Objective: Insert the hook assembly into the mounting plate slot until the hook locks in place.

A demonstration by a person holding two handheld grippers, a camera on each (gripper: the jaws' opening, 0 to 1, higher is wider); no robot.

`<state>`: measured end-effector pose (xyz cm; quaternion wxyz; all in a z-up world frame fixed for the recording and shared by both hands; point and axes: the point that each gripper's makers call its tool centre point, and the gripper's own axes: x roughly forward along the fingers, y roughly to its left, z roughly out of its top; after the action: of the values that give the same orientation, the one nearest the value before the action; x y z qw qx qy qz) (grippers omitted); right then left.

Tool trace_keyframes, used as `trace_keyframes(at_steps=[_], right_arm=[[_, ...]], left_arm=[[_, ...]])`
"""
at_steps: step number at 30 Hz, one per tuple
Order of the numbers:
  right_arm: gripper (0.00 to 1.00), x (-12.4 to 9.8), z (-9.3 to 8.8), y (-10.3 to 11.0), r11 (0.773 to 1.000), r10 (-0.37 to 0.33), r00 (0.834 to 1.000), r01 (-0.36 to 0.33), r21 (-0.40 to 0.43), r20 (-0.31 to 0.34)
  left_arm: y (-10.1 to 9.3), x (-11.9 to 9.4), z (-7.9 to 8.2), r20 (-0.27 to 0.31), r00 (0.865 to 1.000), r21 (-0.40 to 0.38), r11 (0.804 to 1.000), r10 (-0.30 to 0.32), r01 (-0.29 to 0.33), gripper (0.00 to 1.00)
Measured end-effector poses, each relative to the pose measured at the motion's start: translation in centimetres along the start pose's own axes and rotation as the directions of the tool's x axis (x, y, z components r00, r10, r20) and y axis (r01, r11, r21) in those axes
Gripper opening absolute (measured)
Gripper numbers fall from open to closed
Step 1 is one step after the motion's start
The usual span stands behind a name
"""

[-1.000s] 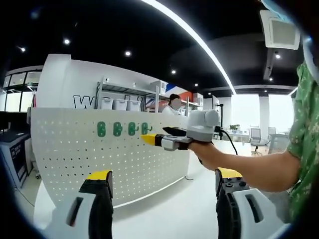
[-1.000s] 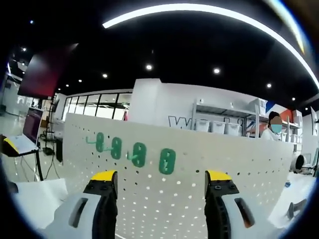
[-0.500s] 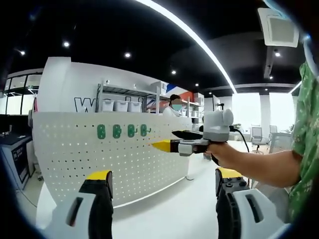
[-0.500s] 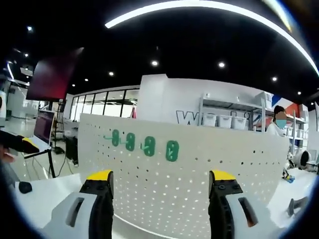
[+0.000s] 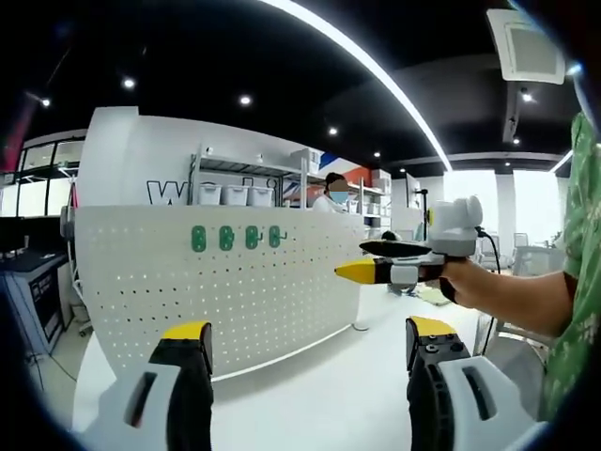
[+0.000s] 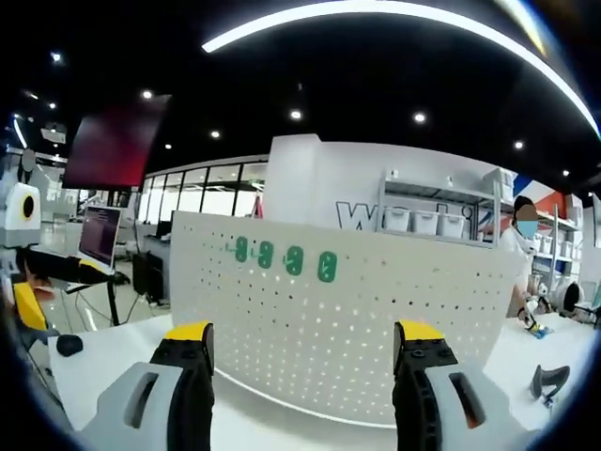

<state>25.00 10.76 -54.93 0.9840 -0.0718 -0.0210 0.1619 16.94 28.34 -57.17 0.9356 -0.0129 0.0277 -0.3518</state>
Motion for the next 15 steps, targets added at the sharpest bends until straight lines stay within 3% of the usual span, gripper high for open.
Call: trace_keyframes(at_steps=[5,15], right_arm=[[0.8,-2.7,0.1,0.9,1.0,0.01,1.0,-0.01,-0.003,0.002],[0.8,-7.7,-1.5,2.1,1.0,0.02,0.999,-0.02,-0.008,-0.036]], left_arm=[[0.0,-1.2,-0.4,-0.004,1.0,-0.003,1.0,0.028,-0.028,0.87],[0.3,-3.2,-0.4,0.0,0.997,-0.014,0.997,0.076,-0.076,0.87]])
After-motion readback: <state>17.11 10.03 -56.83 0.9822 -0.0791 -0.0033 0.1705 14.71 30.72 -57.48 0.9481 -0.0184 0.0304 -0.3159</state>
